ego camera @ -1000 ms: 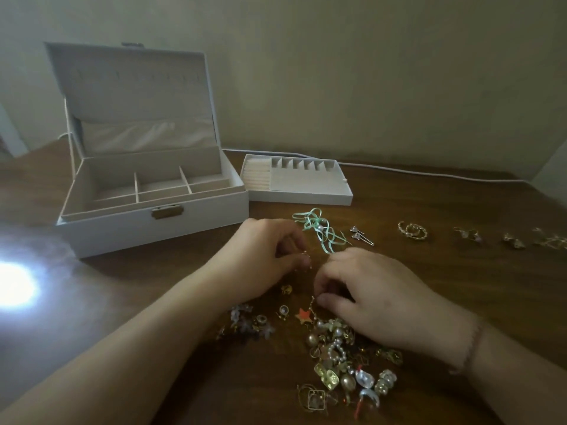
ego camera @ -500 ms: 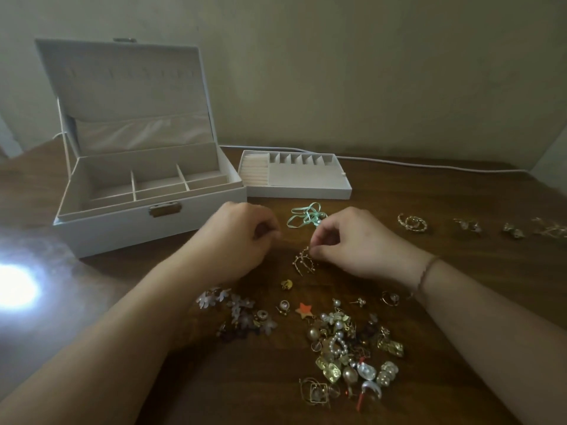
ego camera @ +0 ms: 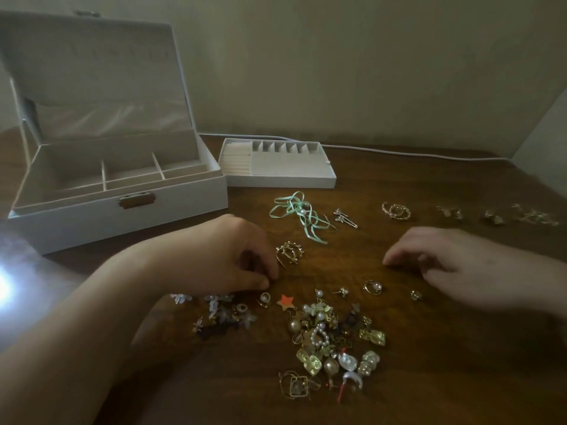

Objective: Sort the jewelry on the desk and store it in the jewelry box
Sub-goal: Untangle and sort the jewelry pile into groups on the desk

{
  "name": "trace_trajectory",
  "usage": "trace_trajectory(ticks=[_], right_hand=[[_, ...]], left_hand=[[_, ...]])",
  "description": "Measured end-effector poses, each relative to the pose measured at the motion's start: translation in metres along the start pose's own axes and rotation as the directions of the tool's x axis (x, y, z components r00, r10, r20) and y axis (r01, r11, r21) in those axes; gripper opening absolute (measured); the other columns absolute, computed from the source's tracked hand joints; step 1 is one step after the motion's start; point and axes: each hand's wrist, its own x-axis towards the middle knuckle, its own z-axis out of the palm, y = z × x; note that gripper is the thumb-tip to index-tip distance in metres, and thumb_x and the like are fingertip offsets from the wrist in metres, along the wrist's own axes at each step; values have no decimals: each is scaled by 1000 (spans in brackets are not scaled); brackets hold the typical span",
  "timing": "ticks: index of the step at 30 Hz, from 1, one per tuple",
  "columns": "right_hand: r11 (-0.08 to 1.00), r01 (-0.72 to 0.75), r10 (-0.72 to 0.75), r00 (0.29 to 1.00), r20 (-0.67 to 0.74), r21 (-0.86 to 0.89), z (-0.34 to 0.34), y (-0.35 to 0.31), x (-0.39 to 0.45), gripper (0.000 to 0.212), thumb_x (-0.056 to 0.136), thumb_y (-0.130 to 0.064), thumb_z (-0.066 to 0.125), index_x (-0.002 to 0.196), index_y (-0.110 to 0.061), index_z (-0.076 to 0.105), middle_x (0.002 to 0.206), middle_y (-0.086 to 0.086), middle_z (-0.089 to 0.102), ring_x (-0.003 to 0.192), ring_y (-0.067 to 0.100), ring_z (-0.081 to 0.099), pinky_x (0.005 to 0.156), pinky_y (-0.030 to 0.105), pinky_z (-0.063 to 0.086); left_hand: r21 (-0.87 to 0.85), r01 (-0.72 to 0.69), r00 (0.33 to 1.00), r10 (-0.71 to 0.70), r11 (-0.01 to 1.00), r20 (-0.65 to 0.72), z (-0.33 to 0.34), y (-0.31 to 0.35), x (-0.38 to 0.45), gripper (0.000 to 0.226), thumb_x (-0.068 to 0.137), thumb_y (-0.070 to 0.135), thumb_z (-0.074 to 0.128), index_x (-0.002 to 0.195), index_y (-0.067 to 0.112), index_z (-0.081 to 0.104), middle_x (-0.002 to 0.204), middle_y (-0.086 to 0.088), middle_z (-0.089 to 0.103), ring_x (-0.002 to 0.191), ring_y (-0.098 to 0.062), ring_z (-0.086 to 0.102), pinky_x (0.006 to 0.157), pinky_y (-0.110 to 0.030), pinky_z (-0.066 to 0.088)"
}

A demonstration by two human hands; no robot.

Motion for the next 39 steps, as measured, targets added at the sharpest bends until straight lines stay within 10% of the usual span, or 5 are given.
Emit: trace_trajectory(ticks=[12,22,39], right_hand=[[996,86,-86,994,-63,-4,24,-36,-25,48,90,-33,61,128,-53,41,101,-22,47,92,-1,50,77,24,50],[989,145,-147,988,-57,-38,19,-37,-29,37,82,-46,68,108,-60,45,106,-31,46,96,-4,50,76,22,49],[971,240,-239,953,-188,-22,15,-51,28,5,85,-38,67,89,-39,66,78,-20,59,83,-9,53,61,16,41]], left_hand=[[-53,101,983,-91,993,158,-12,5,-15,17,82,30,77,88,45,74,91,20,67,89,-3,63,75,-17,50],[-21,155,966,-147,988,211,-19,1,-22,15,82,32,76,91,44,73,90,19,68,87,-5,63,76,-21,50],[12,10,996,-9,1000,-90,-12,0,-13,15,85,26,74,96,36,72,85,13,65,83,-8,60,67,-14,45]])
